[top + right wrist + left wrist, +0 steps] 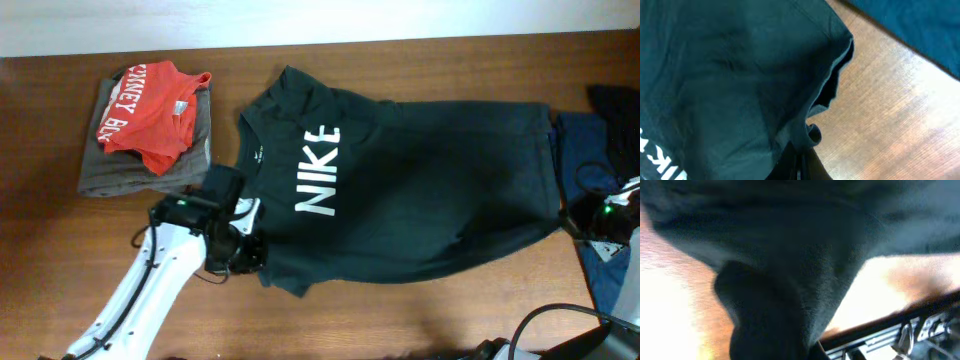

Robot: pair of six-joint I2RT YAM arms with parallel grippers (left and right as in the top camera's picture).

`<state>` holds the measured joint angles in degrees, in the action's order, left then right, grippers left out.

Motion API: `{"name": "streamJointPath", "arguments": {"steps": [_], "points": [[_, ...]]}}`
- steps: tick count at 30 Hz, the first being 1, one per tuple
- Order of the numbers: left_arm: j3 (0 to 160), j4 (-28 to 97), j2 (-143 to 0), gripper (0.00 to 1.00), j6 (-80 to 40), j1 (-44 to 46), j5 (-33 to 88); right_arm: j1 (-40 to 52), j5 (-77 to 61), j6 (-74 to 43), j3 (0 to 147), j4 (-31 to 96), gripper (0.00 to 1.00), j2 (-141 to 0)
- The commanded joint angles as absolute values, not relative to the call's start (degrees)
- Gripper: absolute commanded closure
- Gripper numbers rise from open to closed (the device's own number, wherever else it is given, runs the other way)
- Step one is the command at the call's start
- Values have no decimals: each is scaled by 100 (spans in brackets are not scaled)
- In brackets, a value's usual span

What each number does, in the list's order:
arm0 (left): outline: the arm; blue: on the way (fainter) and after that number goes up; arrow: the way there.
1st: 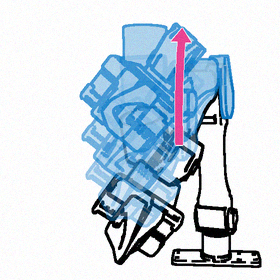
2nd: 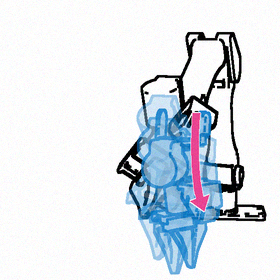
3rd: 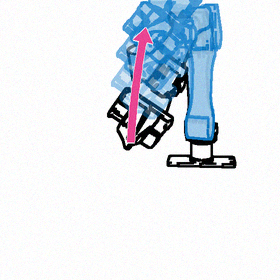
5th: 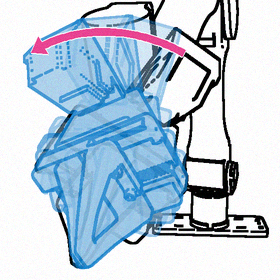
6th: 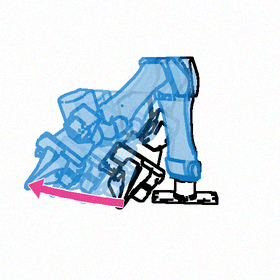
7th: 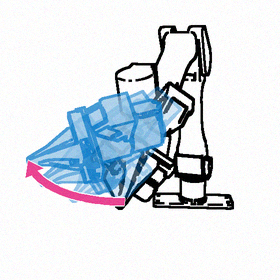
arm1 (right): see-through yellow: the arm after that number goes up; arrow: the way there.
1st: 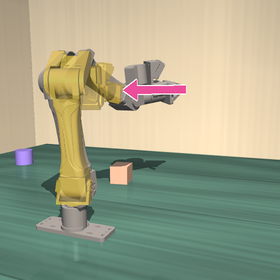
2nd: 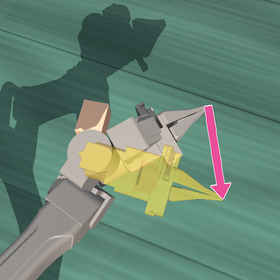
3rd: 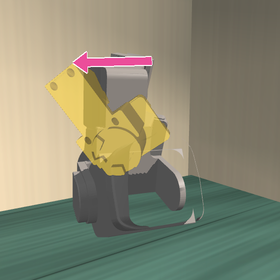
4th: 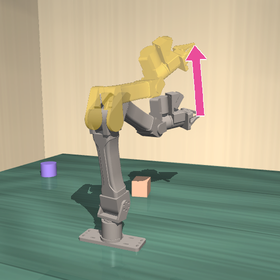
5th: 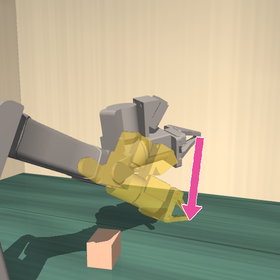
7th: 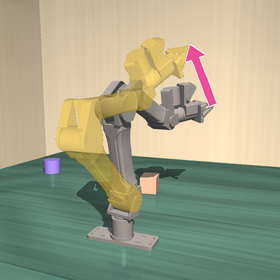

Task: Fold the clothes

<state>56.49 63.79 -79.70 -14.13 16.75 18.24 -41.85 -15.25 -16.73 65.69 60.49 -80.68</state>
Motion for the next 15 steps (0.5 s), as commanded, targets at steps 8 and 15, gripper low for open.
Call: {"name": "streamJointPath", "arguments": {"steps": [8, 15], "points": [[5754, 5417, -7872, 100, -1319, 644, 1984, -4160, -1155, -2064, 6643, 5354, 96, -8281], [5754, 5196, -7972, 100, -1315, 644, 2018, -3924, -1439, -2040, 6643, 4856, 96, -8626]]}}
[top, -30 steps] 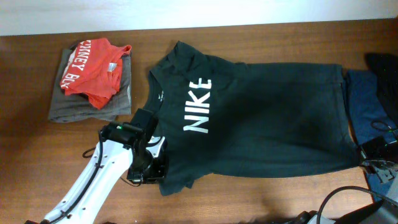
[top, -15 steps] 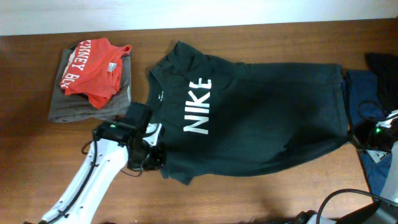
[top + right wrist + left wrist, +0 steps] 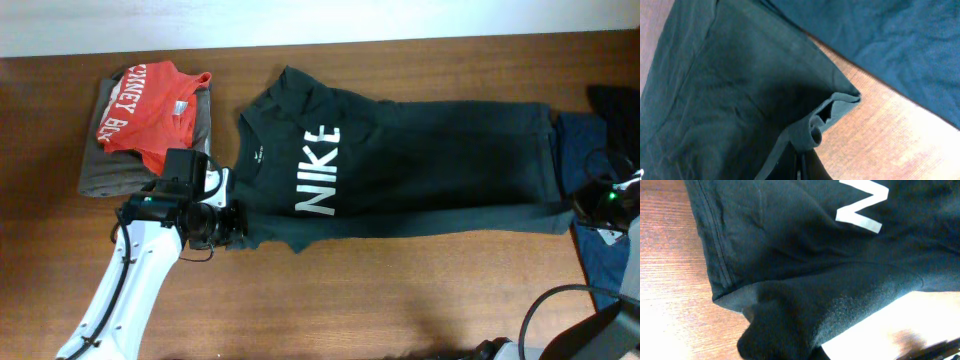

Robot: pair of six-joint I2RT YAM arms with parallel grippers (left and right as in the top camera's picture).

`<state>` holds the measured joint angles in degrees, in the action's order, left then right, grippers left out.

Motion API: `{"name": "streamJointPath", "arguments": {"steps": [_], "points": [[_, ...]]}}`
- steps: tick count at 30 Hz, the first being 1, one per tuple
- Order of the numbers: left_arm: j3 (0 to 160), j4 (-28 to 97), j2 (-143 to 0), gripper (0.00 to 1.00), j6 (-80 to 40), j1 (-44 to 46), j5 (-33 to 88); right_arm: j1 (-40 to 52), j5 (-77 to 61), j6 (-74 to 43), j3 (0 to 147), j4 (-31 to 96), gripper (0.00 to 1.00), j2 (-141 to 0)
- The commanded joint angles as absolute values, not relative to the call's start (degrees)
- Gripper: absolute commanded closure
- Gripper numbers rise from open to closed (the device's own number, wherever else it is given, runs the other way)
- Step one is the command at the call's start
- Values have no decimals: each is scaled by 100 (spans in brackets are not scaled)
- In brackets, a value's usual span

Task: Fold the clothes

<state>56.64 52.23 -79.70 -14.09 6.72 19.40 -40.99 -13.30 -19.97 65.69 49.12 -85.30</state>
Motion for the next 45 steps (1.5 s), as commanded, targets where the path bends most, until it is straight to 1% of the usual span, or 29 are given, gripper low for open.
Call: {"name": "streamJointPath", "arguments": {"steps": [1, 9, 15, 18, 21, 24, 26, 30, 32, 36, 37, 38, 39, 40, 43, 45], "points": [[5754, 5234, -7975, 100, -1315, 644, 2018, -3852, -1435, -2005, 6643, 4858, 96, -8637], [5754, 5680, -7975, 100, -1035, 648, 1999, -3830, -1441, -1979, 6646, 4965, 96, -8600], [5754, 5315, -7977, 100, -1037, 648, 1806, -3830, -1441, -1977, 6646, 5098, 96, -8586], [5745, 5986, -7977, 100, -1039, 685, 2394, -3830, -1444, -1931, 6646, 5231, 96, -8586], [5743, 6571, -7975, 100, -1035, 823, 2231, -3830, -1441, -1826, 6646, 5352, 96, -8586], [5743, 6995, -7975, 100, -915, 860, 2226, -3830, -1533, -1826, 6707, 5846, 96, -8525], [5743, 7282, -7975, 100, -794, 858, 2088, -3830, -1525, -1824, 6726, 5931, 96, -8394], [5741, 6657, -8018, 100, -784, 858, 1551, -3826, -1525, -1826, 6731, 5848, 96, -8372], [5741, 6224, -8232, 100, -781, 858, 1494, -3826, -1525, -1828, 6731, 5800, 96, -8372], [5741, 5942, -8899, 99, -602, 858, 1494, -3826, -1525, -1826, 6731, 5784, 96, -8372], [5743, 5896, -9118, 93, -543, 858, 1494, -3826, -1525, -1826, 6731, 5787, 96, -8372], [5743, 5837, -9299, 81, -545, 858, 1498, -3826, -1522, -1824, 6731, 5787, 96, -8372], [5743, 5780, -9408, 77, -545, 858, 1505, -3826, -1525, -1826, 6731, 5787, 96, -8372], [5745, 5717, -9511, 71, -545, 858, 1518, -3826, -1525, -1826, 6731, 5787, 96, -8372], [5848, 5878, -9515, 64, -543, 858, 1520, -3826, -1522, -1826, 6731, 5787, 96, -8372], [6012, 6239, -9393, 64, -543, 882, 1577, -3826, -1522, -1824, 6731, 5784, 96, -8372]]}}
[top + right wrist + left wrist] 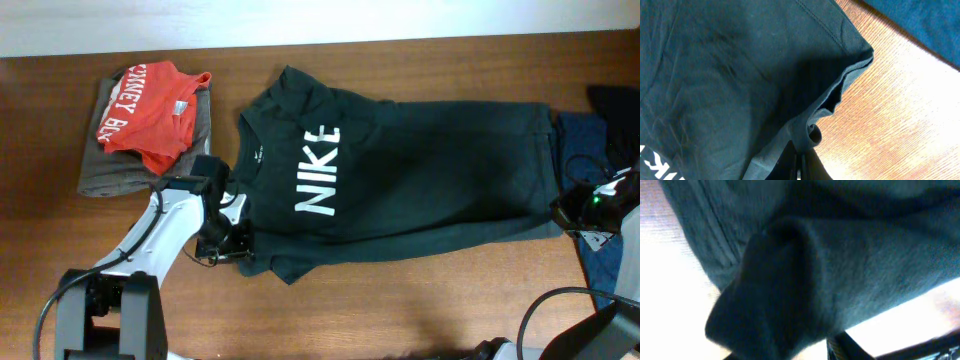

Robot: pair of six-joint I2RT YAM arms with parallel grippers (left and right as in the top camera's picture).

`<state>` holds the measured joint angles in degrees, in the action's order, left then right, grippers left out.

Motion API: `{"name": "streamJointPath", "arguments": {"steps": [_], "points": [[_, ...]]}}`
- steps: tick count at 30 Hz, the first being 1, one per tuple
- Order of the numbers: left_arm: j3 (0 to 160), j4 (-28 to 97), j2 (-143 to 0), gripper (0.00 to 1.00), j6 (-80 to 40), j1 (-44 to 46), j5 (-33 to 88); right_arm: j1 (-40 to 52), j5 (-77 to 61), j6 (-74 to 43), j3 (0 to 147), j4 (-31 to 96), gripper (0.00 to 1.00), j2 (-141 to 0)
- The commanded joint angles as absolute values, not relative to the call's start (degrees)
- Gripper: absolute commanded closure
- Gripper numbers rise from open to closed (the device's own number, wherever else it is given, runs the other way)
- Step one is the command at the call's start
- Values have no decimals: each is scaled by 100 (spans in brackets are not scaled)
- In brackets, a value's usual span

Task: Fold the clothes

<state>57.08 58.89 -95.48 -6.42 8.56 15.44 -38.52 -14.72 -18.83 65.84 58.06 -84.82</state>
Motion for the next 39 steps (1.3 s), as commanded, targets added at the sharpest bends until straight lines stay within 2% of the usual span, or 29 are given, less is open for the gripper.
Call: {"name": "streamJointPath", "arguments": {"steps": [1, 6, 8, 11, 16, 24, 29, 34, 36, 39], "points": [[6086, 6460, -9275, 63, -504, 934, 1695, -3826, -1520, -1824, 6731, 5784, 96, -8372], [6073, 6799, -8809, 56, -464, 1684, 1909, -3826, -1520, -1826, 6731, 5784, 96, -8372], [5607, 6228, -8818, 53, -687, 2294, 1905, -3826, -1520, -1824, 6731, 5789, 96, -8372], [5284, 5701, -8840, 52, -725, 2473, 1789, -3826, -1520, -1826, 6731, 5784, 96, -8372], [5107, 5251, -8849, 48, -716, 2744, 611, -3826, -1520, -1826, 6731, 5778, 96, -8372], [4984, 4919, -8989, 47, -497, 2816, 567, -3826, -1518, -1826, 6731, 5765, 96, -8372], [4987, 4814, -9231, 47, -368, 3264, 615, -3826, -1459, -1826, 6731, 5765, 96, -8372], [4987, 4637, -9583, 48, -294, 3479, 617, -3826, -1459, -1826, 6731, 5767, 96, -8372], [4995, 4567, -9762, 58, -294, 3483, 620, -3826, -1459, -1826, 6731, 5767, 96, -8372], [5002, 4550, -9771, 65, -294, 3483, 565, -3826, -1459, -1826, 6731, 5767, 96, -8372]]}}
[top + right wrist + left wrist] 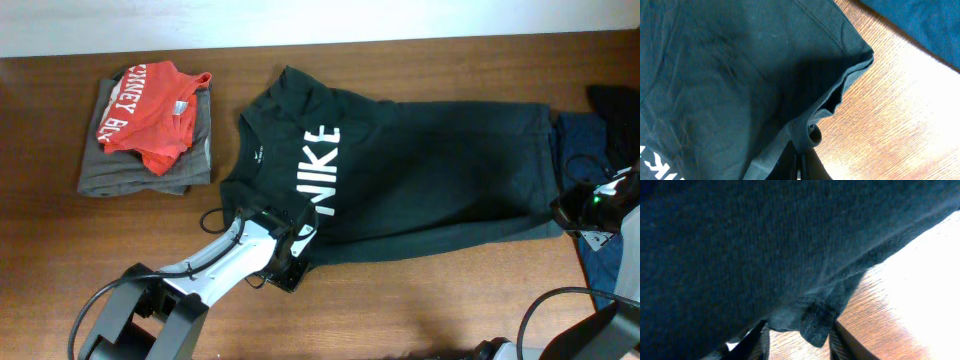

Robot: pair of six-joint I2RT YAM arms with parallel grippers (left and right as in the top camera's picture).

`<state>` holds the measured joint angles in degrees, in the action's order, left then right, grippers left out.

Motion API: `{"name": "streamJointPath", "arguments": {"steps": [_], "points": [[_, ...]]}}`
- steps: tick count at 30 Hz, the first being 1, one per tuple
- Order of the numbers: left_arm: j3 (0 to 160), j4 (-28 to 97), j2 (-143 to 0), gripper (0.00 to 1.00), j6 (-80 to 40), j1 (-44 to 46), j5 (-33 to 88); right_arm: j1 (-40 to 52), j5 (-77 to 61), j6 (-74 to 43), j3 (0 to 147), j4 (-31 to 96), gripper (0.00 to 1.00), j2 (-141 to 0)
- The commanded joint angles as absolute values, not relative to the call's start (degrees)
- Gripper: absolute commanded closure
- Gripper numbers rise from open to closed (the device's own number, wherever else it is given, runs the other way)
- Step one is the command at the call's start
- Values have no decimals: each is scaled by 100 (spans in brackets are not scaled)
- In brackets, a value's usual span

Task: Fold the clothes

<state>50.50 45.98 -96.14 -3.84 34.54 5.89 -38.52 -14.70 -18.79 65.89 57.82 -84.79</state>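
Note:
A dark green NIKE T-shirt lies spread across the table, collar to the left, hem to the right. My left gripper is at the shirt's near left edge; in the left wrist view it stands open, with a small stitched corner of the shirt hanging between the fingers. My right gripper is at the near right hem corner. The right wrist view shows that gripper shut on a pinched fold of the hem.
At the back left sits a folded stack, an orange-red shirt on grey cloth. A blue garment and a dark one lie at the right edge. Bare wood runs along the front.
My left gripper was shut on the near sleeve at the shirt's left side. Now it is open and further right, at the shirt's near edge. The right gripper holds the hem as before.
Both grippers held the shirt, left on the near sleeve, right on the hem corner, with the cloth slack. Then the shirt was stretched narrow between them. It then lay wider again, both grips kept. Now the left gripper has let go.

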Motion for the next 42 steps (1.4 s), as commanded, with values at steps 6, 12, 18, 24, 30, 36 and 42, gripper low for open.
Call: {"name": "streamJointPath", "arguments": {"steps": [6, 12, 18, 24, 30, 36, 42], "points": [[5133, 4737, -9771, 100, -294, 3483, 609, -3826, -1461, -1826, 6731, 5771, 96, -8372], [6119, 6038, -9765, 100, -294, 3483, 1031, -3826, -1459, -1826, 6731, 5787, 96, -8372], [7120, 7636, -9747, 100, -224, 3483, 1031, -3826, -1459, -1688, 6914, 6025, 96, -8359], [7443, 8901, -9701, 100, 235, 3483, 1033, -3826, -1431, -1643, 7483, 6545, 96, -8359], [7454, 9021, -9504, 100, 567, 3435, 1400, -3826, -1426, -1632, 7688, 6628, 96, -8361], [7459, 8346, -9491, 100, 572, 3435, 1417, -3824, -1083, -1656, 7688, 6521, 96, -8361], [7459, 7393, -9491, 100, 567, 3435, 1066, -3820, -1129, -1699, 7682, 6066, 96, -8396]]}}
